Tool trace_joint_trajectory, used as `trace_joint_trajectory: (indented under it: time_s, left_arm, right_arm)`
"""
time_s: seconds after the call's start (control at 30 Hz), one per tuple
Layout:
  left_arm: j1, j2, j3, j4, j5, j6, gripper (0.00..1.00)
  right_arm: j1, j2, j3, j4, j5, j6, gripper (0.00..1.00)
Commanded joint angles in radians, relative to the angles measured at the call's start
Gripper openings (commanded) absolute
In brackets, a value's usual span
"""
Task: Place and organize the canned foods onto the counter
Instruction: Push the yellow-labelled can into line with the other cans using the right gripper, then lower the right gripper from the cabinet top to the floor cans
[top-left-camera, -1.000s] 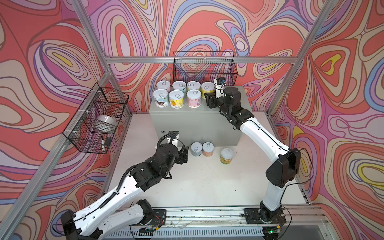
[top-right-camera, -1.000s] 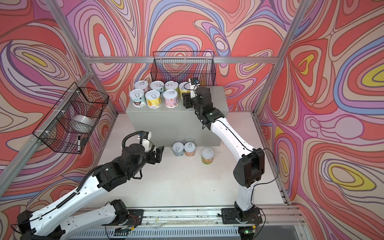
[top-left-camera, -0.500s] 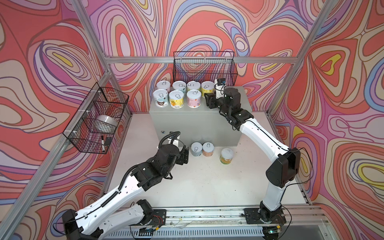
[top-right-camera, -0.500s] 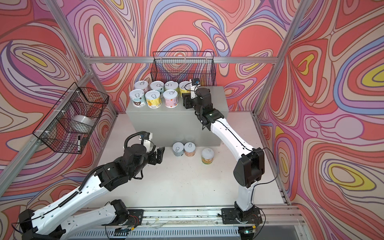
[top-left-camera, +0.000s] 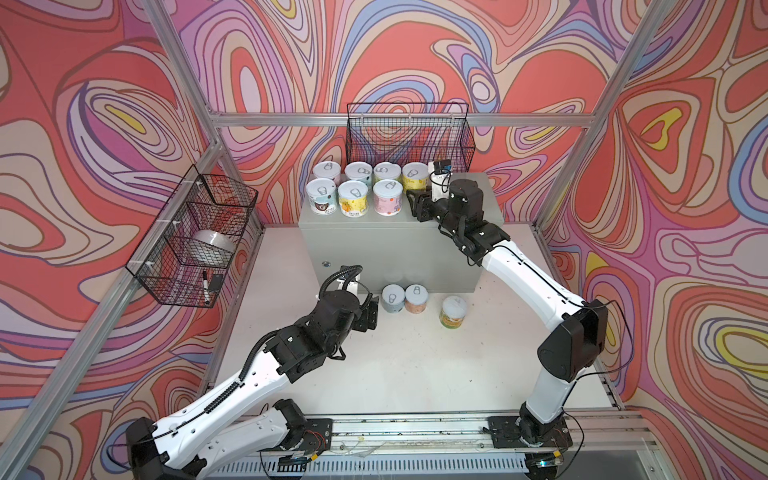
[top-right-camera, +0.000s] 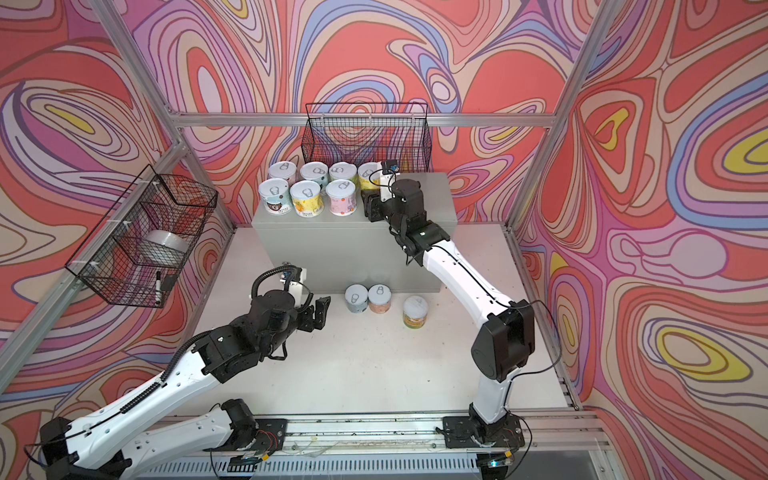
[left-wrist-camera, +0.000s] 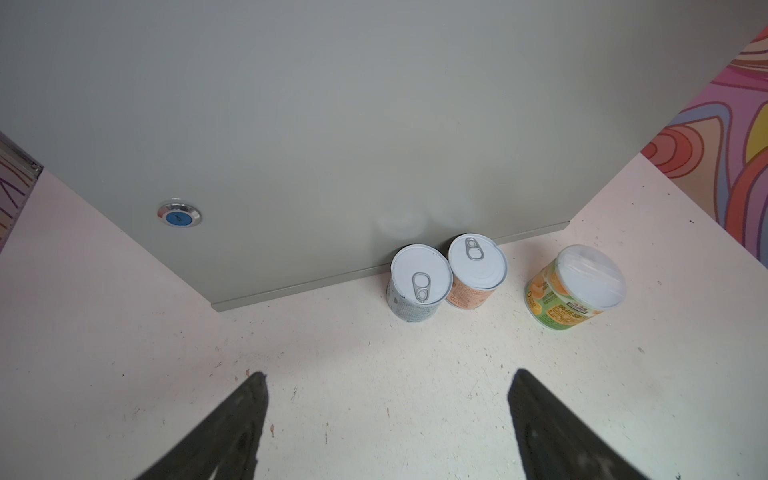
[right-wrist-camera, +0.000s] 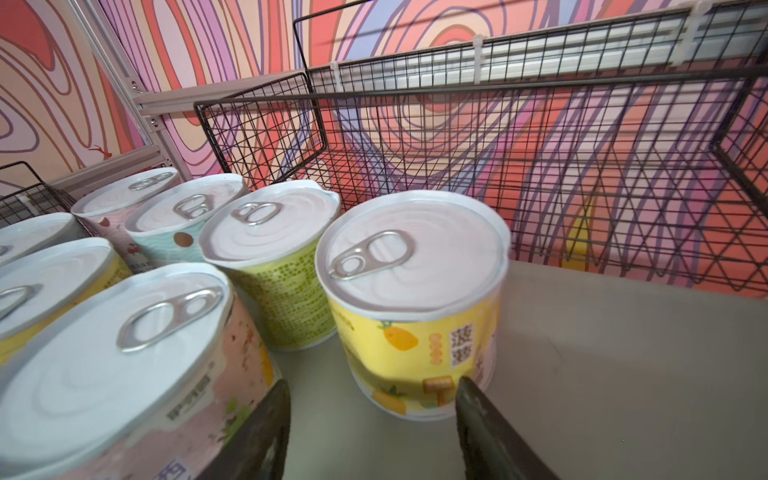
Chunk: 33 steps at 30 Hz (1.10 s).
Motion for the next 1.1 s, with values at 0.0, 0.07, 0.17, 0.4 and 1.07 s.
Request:
trace_joint_trajectory:
  time_s: [0.0, 0.07, 0.17, 0.4, 1.07]
  left_arm:
    - [0.006, -0.012, -0.012, 0.014, -0.008, -0.023, 0.91]
    - [0.006, -0.015, -0.017, 0.012, -0.011, -0.024, 0.91]
    - [0.008, -0.018, -0.021, 0.009, -0.015, -0.024, 0.91]
    - [0.015, -0.023, -0.040, 0.012, -0.020, -0.027, 0.91]
    - [0.025, 0.036, -0.246, 0.254, 0.008, -0.037, 0.97]
  right_arm:
    - [0.015, -0.014, -0.013, -0.034, -0.017, 0.002, 0.64]
    - [0.022, -0.011, -0.010, -0.033, -0.019, 0.001, 0.64]
    - [0.033, -0.005, -0.004, -0.035, -0.017, -0.004, 0.64]
    - [0.043, -0.004, -0.003, -0.034, -0.013, -0.013, 0.64]
    - [0.191, -0.382, -0.273, -0.227, 0.186, -0.094, 0.80]
